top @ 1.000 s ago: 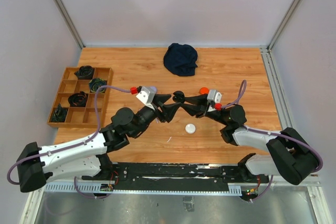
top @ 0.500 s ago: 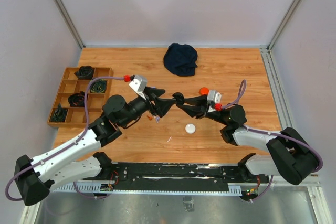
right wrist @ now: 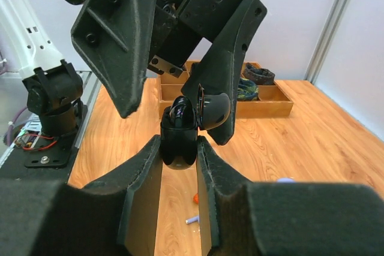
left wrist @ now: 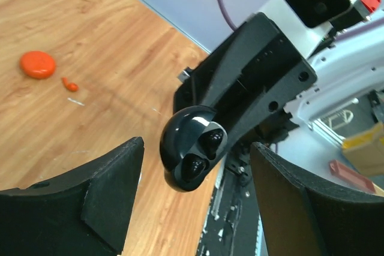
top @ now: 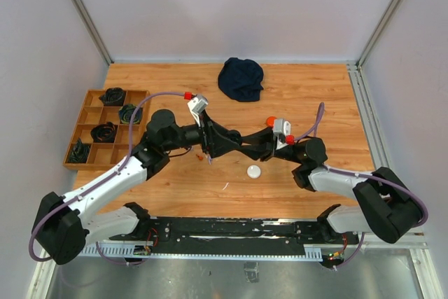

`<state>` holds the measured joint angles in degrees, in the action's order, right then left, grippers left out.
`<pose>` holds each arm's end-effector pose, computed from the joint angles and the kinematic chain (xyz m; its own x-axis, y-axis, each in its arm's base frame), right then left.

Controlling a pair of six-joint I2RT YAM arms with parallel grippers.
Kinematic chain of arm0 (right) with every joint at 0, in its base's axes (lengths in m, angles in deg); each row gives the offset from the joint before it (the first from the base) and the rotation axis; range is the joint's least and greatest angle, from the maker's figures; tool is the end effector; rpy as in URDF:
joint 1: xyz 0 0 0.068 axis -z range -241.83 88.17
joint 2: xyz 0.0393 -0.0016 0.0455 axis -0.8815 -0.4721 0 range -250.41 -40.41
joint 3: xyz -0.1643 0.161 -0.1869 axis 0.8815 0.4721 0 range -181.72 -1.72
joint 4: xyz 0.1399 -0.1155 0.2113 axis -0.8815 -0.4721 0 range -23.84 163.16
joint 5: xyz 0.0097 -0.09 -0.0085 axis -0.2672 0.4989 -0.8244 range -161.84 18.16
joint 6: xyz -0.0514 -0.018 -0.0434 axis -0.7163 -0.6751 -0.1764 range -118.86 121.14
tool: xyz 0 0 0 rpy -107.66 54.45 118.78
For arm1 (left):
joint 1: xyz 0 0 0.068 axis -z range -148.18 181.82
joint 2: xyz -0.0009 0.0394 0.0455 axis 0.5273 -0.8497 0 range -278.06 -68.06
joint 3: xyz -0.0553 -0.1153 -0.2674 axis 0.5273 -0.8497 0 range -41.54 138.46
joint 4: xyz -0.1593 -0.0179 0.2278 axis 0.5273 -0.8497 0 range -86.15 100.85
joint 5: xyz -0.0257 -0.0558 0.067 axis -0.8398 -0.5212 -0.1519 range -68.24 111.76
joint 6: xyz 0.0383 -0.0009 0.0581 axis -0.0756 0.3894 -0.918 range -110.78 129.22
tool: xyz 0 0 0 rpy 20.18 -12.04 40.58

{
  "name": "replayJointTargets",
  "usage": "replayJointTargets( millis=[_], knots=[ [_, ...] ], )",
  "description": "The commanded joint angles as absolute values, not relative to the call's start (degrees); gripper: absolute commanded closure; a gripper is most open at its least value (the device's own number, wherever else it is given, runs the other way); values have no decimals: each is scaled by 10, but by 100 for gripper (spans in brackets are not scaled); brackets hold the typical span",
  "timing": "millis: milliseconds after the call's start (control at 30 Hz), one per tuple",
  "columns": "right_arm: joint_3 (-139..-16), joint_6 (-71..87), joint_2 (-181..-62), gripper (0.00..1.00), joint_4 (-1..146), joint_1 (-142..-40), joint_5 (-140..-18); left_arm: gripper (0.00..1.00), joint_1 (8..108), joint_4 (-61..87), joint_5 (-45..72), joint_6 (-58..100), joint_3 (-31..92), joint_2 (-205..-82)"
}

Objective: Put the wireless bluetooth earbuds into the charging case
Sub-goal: Close the charging case.

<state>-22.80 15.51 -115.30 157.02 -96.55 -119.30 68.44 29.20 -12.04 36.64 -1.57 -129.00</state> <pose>0.1783 0.1742 0.2711 0.1730 0.3241 -0.9301 -0.9830 0.1156 -0.1425 0.1965 -0.1851 0.3218 -0.4664 -0.1301 -0.8750 0.8190 0.3104 -0.4827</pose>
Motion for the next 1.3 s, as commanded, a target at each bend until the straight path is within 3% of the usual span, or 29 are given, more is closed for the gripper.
replayJointTargets(
  millis=[0, 633, 767, 967, 1267],
  knots=[
    [-250, 183, -1159, 97, 1608, -957, -1224, 24, 677, 342, -214, 392, 2, -1301],
    [-223, 219, -1163, 98, 1555, -933, -1234, 29, 658, 343, -223, 369, -3, -1273],
    [-222, 198, -1108, 98, 1390, -915, -1170, 25, 657, 232, -90, 329, 2, -1248],
    [-294, 106, -1007, 97, 973, -908, -1049, 20, 657, 102, 153, 305, -4, -1224],
    [-331, 143, -991, 96, 732, -856, -977, 17, 657, 37, 340, 326, -41, -1202]
  ],
)
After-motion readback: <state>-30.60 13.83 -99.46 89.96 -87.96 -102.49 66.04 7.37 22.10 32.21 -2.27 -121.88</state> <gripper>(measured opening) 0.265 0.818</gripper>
